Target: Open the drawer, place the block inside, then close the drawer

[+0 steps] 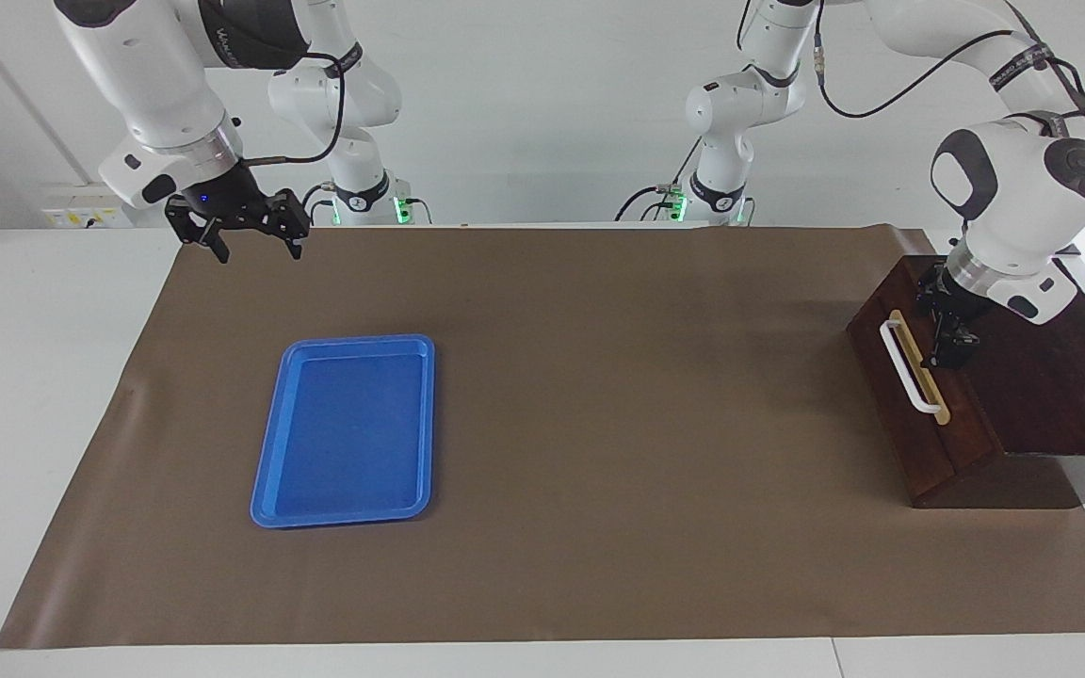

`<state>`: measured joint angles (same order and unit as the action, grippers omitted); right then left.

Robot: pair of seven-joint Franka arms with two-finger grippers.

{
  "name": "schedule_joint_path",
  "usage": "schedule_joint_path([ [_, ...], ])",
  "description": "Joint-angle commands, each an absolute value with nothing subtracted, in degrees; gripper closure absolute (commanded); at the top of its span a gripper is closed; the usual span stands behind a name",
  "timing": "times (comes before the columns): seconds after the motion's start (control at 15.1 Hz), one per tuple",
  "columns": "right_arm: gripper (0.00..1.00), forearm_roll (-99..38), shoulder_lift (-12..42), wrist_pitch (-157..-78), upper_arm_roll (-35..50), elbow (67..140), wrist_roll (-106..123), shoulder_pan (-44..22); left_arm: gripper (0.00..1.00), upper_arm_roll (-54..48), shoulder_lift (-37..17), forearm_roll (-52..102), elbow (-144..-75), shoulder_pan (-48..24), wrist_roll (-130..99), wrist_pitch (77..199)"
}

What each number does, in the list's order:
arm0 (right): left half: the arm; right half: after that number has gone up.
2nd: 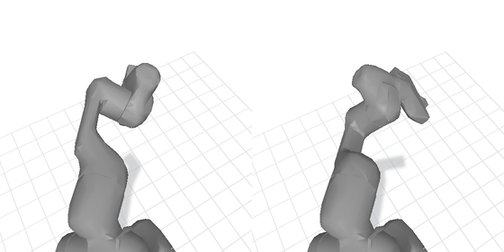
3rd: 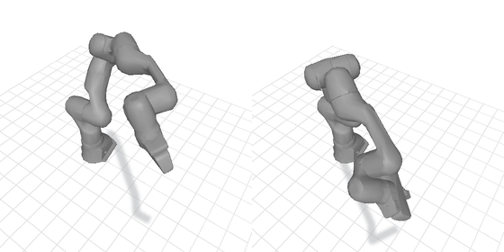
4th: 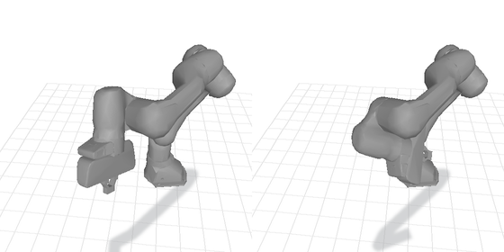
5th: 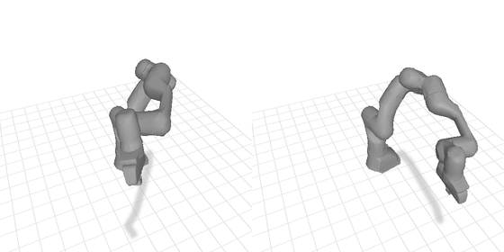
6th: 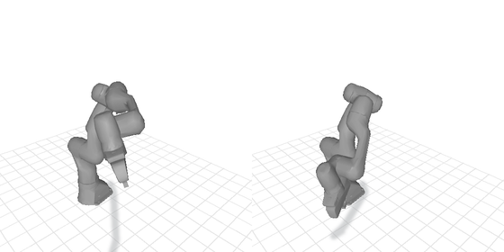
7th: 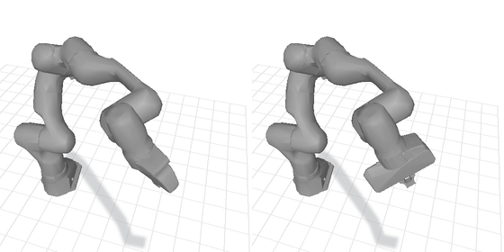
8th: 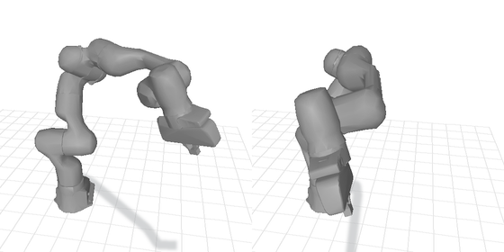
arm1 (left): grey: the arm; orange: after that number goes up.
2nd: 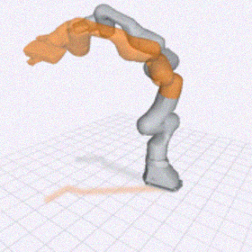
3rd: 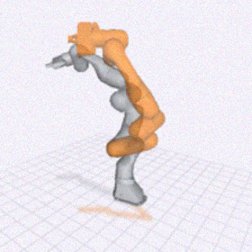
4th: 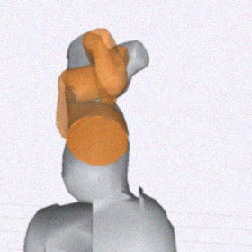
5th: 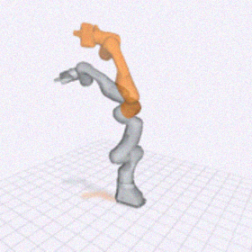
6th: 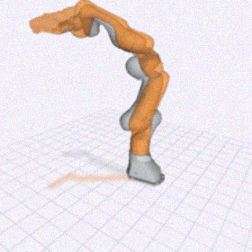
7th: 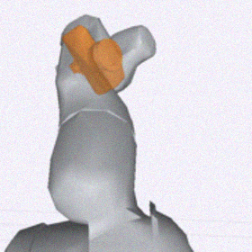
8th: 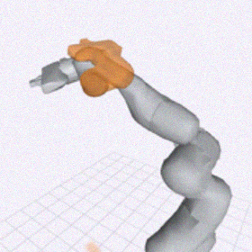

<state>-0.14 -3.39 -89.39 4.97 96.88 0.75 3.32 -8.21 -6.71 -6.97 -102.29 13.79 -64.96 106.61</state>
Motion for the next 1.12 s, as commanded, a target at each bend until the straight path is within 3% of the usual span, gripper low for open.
schedule_joint_path([
  [0.0,0.0,-1.1,-3.7,-88.8,5.1,97.0,1.1,3.8,0.0,-9.0,-1.5,-2.0,-98.7,12.0,-43.6,96.3],
  [0.33,0.0,-1.1,-3.6,-88.9,5.1,97.0,1.1,4.2,0.0,-10.2,2.8,0.5,-98.3,8.3,-26.2,88.9],
  [1.06,0.0,-1.1,-3.6,-88.8,5.1,97.0,1.1,4.2,0.0,-11.3,2.6,-1.4,-97.0,8.3,-9.7,88.0],
])
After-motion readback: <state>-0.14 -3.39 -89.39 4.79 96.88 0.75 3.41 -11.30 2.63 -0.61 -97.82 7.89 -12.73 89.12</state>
